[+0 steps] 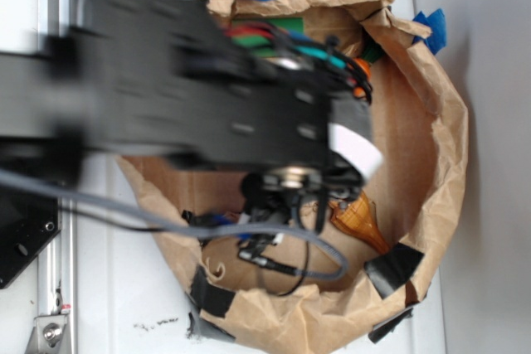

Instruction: Grab the shell.

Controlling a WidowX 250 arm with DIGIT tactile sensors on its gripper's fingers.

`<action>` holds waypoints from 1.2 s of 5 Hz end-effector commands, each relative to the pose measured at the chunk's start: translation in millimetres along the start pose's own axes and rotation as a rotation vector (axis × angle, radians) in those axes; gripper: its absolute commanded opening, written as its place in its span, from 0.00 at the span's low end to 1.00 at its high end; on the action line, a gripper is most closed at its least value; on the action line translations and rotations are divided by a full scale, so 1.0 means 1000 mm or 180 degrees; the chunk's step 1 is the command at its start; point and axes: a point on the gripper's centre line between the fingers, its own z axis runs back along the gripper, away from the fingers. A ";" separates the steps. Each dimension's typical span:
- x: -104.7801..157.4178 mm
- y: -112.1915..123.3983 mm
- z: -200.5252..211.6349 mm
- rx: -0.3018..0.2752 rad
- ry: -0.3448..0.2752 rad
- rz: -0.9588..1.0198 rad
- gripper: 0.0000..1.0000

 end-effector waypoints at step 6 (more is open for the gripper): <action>0.040 -0.015 -0.018 -0.0019 -0.0583 -0.0424 1.00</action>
